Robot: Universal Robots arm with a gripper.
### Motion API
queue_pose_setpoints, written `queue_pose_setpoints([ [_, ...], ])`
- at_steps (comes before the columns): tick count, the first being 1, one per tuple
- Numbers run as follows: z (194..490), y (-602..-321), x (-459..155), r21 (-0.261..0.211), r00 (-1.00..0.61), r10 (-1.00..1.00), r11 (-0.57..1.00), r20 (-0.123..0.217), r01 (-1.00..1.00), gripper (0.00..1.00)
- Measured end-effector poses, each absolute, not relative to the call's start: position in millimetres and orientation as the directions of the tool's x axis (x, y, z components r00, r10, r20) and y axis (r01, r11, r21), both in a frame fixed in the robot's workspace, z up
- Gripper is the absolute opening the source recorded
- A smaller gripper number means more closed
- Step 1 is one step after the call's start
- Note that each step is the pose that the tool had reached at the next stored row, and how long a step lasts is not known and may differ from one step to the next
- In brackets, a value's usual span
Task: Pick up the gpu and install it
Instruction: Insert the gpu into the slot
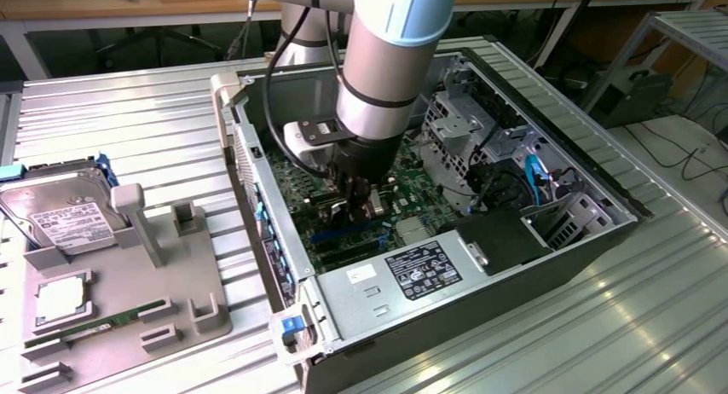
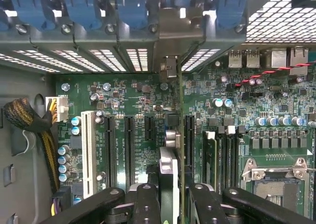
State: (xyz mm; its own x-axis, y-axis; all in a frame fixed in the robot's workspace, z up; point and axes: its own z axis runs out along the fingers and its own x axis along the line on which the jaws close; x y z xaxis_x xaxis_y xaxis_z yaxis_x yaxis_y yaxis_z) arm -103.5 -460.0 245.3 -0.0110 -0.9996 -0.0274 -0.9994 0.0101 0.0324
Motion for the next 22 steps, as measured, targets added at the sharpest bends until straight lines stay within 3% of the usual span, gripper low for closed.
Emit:
queue_pose_setpoints([
  [22, 242.5, -460.8, -103.5, 0.033, -0.011, -1.0, 0.01, -0.027, -0.999, 0.28],
])
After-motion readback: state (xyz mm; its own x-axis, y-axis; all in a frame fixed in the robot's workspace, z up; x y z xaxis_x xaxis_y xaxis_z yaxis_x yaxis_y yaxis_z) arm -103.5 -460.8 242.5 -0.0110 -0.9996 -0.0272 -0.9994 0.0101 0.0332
